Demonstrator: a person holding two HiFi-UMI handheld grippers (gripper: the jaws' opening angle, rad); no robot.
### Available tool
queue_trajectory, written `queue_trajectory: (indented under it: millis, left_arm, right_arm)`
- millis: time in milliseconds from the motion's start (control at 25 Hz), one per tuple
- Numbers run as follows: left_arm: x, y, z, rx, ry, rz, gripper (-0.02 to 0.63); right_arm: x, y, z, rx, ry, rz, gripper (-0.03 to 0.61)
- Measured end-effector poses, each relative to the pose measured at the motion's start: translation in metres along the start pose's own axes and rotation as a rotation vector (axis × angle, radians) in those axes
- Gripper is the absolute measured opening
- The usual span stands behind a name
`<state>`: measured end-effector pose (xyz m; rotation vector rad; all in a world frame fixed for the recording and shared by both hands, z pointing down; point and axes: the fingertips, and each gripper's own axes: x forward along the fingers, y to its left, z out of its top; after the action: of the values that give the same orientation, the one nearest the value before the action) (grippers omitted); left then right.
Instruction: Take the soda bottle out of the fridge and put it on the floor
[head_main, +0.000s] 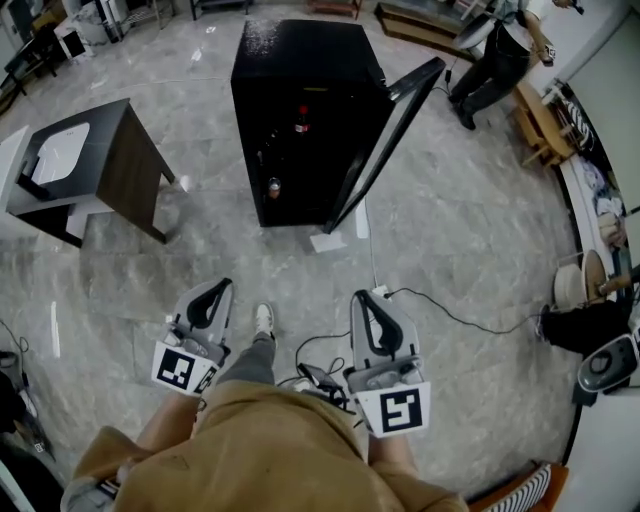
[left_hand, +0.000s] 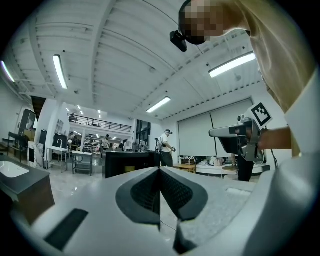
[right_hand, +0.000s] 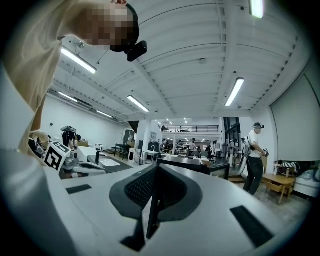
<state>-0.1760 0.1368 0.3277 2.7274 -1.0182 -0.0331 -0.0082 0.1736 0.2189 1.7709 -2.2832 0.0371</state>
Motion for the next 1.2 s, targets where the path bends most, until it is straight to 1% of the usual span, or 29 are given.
queue_trajectory:
  millis: [160, 280, 480, 600, 720, 840, 1120, 1200]
  left_arm:
    - [0.039, 0.055, -0.001, 0.01, 0.003, 0.0, 0.0]
    - [0.069, 0.09, -0.006, -0.003, 0.014, -0.003, 0.0]
    - [0.11, 0.127, -0.013, -0.031, 0.042, -0.057, 0.0]
    - [0.126, 0.146, -0.017, -0.058, 0.036, -0.09, 0.0]
    - [0.132, 0.16, -0.022, -0.068, 0.036, -0.11, 0.0]
    - [0.13, 0.165, -0.024, -0.073, 0.042, -0.122, 0.0]
    - [0.149, 0.174, -0.019, -0.068, 0.0, -0.15, 0.001]
    - [0.154, 0.173, -0.019, -0.086, -0.007, -0.161, 0.002]
  right_arm:
    - [0.067, -0.01, 0.001, -0.023, 0.003, 0.005, 0.003]
    - [0.107, -0.023, -0.002, -0.027, 0.015, -0.008, 0.003]
    - [0.155, -0.035, -0.001, -0.015, 0.035, -0.054, 0.003]
    - [0.174, -0.04, -0.002, -0.016, 0.052, -0.093, 0.003]
    - [0.189, -0.039, 0.003, -0.017, 0.038, -0.121, 0.003]
    - [0.192, -0.034, 0.003, -0.021, 0.048, -0.124, 0.003]
    - [0.191, -0.034, 0.004, -0.046, 0.067, -0.155, 0.003]
    - [0.192, -0.034, 0.003, -0.045, 0.069, -0.16, 0.003]
